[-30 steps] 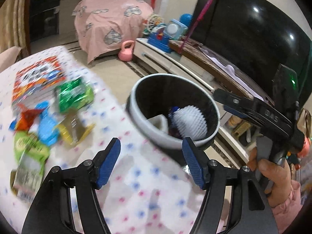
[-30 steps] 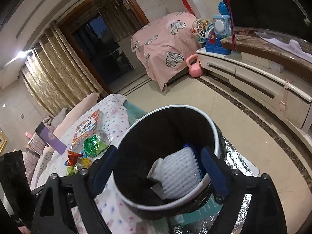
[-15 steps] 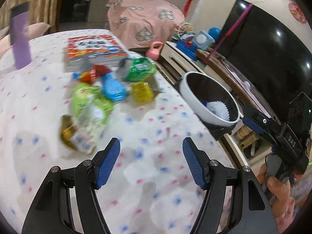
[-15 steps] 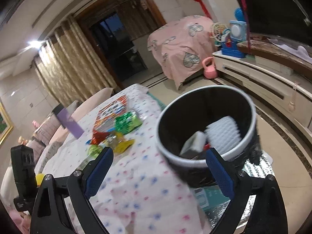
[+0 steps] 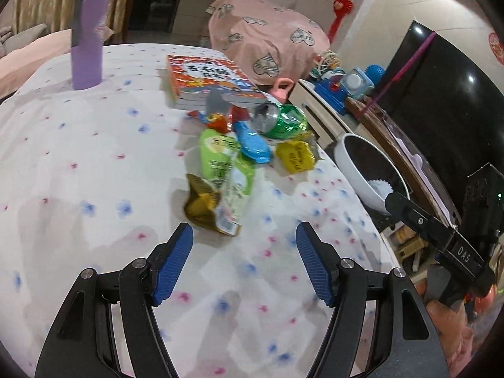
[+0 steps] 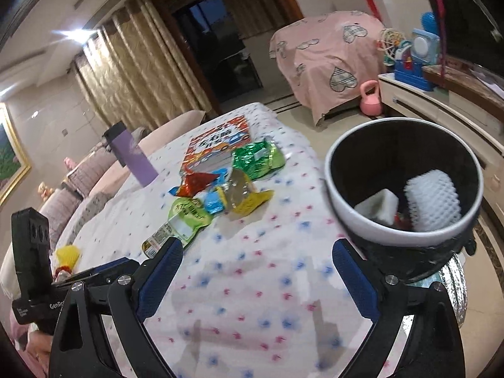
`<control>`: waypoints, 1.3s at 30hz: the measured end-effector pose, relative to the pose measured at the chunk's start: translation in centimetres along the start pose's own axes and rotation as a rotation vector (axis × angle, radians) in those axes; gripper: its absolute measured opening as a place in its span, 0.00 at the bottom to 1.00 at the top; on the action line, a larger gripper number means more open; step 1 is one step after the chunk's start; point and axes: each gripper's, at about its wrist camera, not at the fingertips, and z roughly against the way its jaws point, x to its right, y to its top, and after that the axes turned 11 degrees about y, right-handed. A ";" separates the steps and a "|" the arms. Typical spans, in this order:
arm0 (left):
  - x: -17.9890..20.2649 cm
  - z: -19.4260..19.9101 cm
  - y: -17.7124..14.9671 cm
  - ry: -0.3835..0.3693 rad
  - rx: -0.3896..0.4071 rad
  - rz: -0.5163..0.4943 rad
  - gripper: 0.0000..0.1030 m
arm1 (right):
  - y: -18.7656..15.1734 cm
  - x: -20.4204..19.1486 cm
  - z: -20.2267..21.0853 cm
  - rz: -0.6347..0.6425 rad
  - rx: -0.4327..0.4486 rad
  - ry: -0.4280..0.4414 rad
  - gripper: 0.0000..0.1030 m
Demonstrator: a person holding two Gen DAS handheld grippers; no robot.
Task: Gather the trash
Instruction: 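Move both tools back over the remaining trash, then grasp the green juice pouch with the left tool while the right grasps the yellow wrapper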
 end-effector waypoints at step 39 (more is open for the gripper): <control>0.9 -6.5 3.1 0.014 -0.127 -0.114 0.37 | 3.9 0.6 -11.3 0.087 -0.172 0.019 0.34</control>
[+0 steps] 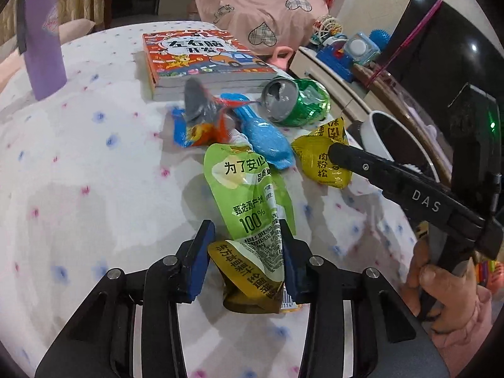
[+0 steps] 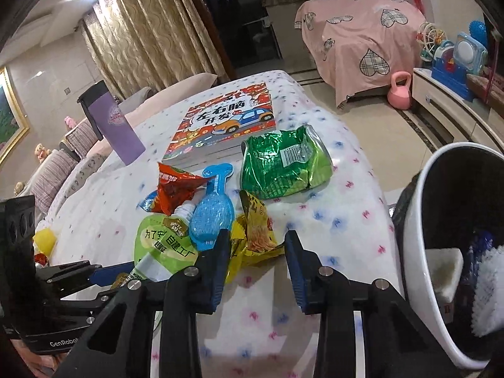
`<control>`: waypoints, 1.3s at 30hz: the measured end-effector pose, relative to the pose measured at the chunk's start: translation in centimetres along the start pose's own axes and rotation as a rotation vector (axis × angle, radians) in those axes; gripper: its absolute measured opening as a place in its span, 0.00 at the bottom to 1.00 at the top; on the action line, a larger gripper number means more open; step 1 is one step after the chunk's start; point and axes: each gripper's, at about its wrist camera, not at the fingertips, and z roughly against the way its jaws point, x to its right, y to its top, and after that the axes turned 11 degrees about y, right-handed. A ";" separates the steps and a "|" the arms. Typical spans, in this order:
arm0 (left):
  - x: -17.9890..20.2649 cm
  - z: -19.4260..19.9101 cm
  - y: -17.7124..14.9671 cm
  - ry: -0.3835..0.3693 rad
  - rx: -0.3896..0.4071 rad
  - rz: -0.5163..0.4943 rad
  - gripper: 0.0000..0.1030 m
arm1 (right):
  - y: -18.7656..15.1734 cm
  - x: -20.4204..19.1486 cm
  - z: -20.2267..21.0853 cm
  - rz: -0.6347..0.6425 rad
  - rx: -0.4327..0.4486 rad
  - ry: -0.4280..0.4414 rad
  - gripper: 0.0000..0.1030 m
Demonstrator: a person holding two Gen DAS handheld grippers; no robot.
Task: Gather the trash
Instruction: 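Grasp the green juice pouch with the left tool while the right grasps the yellow wrapper, then carry the juice pouch and yellow wrapper over the trash bin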
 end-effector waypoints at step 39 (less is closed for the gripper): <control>14.4 5.3 0.4 -0.196 0.103 -0.175 0.37 | -5.9 6.2 18.5 -0.158 0.263 -0.126 0.31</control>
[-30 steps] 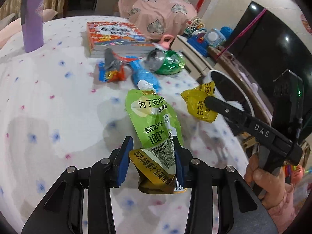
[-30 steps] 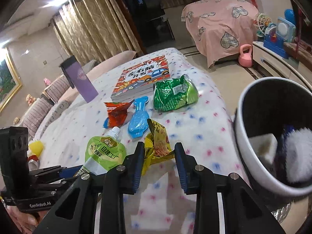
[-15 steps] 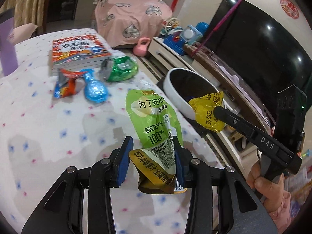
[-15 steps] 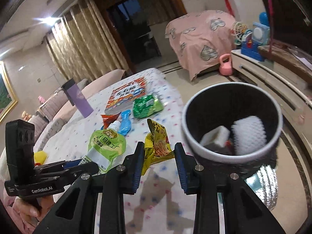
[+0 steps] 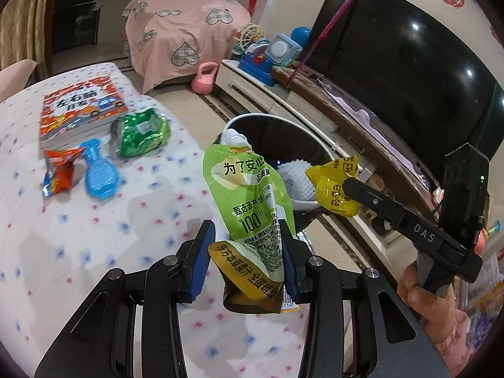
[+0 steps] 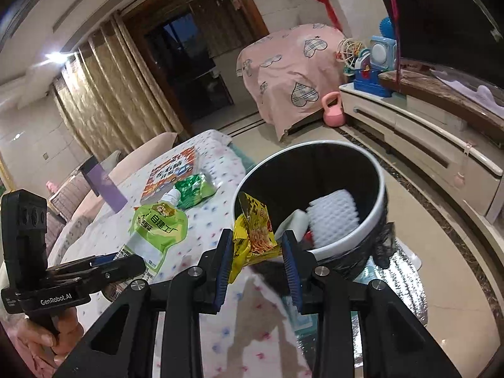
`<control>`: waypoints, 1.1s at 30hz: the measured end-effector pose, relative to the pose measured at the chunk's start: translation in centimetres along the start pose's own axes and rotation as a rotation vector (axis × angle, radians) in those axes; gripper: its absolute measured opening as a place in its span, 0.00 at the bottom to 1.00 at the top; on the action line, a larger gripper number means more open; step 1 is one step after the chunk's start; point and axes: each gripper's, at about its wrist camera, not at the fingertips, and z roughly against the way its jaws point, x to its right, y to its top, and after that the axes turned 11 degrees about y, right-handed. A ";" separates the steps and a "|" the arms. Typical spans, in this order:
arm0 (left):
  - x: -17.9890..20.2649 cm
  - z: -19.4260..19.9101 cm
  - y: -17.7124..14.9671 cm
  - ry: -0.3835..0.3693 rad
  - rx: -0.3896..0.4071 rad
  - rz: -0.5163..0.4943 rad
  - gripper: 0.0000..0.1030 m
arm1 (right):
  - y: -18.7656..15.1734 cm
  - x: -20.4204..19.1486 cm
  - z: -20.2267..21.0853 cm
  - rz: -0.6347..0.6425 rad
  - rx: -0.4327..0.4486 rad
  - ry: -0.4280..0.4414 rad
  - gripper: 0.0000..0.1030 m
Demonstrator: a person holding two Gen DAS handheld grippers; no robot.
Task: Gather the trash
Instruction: 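Carry the juice pouch and yellow wrapper over the trash bin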
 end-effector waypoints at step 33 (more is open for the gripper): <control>5.2 -6.5 5.7 0.021 -0.043 -0.104 0.37 | 4.5 5.7 -1.4 -0.034 0.001 -0.070 0.31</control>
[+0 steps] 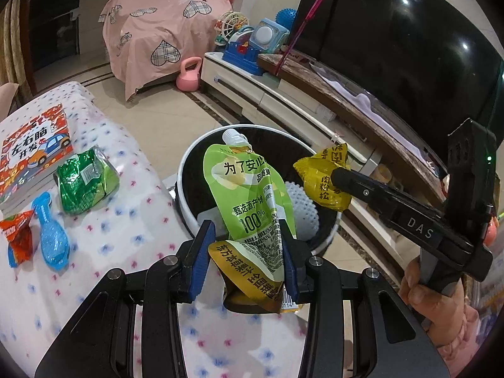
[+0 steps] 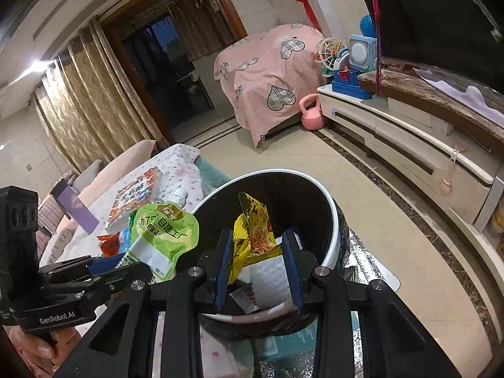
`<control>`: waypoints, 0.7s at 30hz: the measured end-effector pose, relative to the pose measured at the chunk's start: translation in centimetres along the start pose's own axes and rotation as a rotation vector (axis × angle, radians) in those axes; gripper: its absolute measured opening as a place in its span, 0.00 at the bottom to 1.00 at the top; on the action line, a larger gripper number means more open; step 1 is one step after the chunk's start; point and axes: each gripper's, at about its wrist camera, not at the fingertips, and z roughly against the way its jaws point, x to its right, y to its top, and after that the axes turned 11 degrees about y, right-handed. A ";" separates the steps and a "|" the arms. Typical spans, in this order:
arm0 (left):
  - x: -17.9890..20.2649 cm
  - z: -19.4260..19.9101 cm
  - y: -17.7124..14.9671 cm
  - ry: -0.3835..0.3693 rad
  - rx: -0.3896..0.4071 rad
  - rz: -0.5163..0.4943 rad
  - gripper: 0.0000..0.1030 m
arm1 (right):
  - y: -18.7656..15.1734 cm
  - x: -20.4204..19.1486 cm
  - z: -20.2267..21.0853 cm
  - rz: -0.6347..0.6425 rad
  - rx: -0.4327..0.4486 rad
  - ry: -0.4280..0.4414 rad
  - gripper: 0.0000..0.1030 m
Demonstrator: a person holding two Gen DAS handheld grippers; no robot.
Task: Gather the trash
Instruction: 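Carry the juice pouch and yellow wrapper over the trash bin, then open both tools to drop the pouch and wrapper into the bin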
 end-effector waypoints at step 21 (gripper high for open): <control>-0.5 -2.3 1.2 0.001 -0.054 0.030 0.66 | 1.1 1.8 -2.6 -0.025 -0.051 -0.033 0.44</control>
